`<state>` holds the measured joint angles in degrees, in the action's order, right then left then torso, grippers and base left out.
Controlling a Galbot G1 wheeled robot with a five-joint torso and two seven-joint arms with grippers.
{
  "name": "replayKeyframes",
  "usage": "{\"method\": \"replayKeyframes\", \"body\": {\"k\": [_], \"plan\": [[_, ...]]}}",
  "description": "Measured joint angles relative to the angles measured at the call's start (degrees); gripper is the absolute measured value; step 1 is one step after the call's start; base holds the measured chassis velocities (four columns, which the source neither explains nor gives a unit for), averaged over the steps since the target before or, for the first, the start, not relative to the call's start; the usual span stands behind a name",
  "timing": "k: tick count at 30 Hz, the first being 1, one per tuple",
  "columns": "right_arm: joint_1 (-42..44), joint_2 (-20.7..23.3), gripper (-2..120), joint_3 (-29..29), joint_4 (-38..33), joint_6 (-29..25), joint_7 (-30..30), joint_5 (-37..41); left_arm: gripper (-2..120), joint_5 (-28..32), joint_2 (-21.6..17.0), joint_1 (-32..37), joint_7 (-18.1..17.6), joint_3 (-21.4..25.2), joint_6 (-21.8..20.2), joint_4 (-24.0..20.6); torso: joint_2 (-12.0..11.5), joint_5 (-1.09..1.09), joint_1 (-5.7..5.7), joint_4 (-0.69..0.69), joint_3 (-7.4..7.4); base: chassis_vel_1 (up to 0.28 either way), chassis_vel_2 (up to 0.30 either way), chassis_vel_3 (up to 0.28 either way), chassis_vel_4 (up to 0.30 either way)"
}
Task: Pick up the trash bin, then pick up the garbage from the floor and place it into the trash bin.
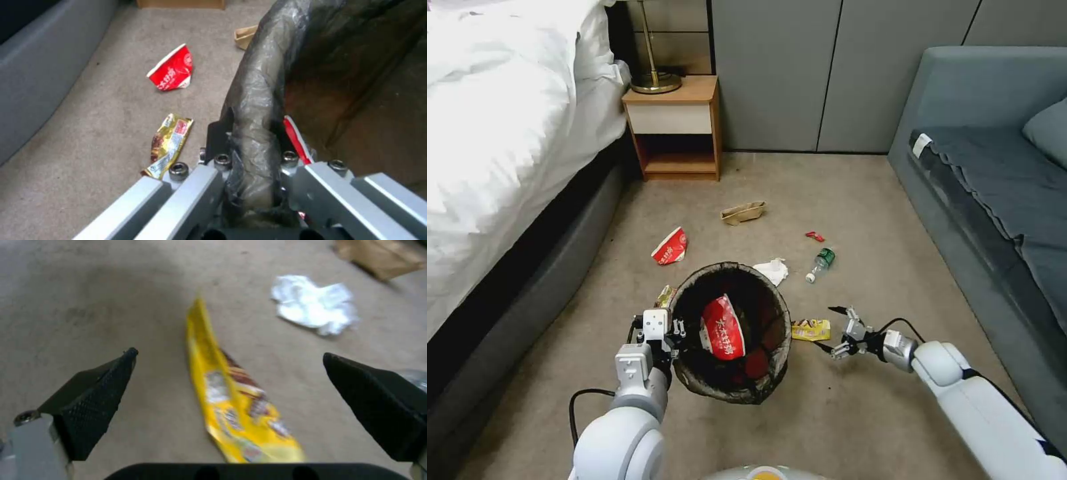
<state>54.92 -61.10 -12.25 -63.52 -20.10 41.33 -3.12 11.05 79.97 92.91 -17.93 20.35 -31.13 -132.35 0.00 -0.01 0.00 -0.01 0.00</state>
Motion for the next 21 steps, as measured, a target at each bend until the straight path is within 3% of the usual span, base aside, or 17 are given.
{"method": "replayKeyframes", "body": {"k": [3, 6, 21], "plan": [[-4.12, -5.6, 100, 1.68, 7.86, -1.68, 0.95, -2.89, 0, -0.78, 0.46, 0.36, 0.0, -0.1, -0.04, 0.05, 0.0, 0.02, 0.0, 0.02, 0.0, 0.0, 0.0, 0.0, 0.0], [-5.85, -7.53, 100, 2.23, 10.77, -1.71, 0.83, -3.27, 0, -1.18, 0.77, 0.66, 0.01, -0.13, -0.04, 0.06, 0.0, 0.01, 0.0, 0.02, 0.0, 0.0, 0.0, 0.0, 0.0], [-11.9, -11.71, 100, 1.0, 24.85, -1.56, -3.0, -6.51, 0, -2.84, 1.62, 1.82, 0.21, -0.28, 0.46, 0.5, 0.0, 0.01, 0.0, 0.0, 0.0, 0.0, 0.0, 0.0, 0.0]]}}
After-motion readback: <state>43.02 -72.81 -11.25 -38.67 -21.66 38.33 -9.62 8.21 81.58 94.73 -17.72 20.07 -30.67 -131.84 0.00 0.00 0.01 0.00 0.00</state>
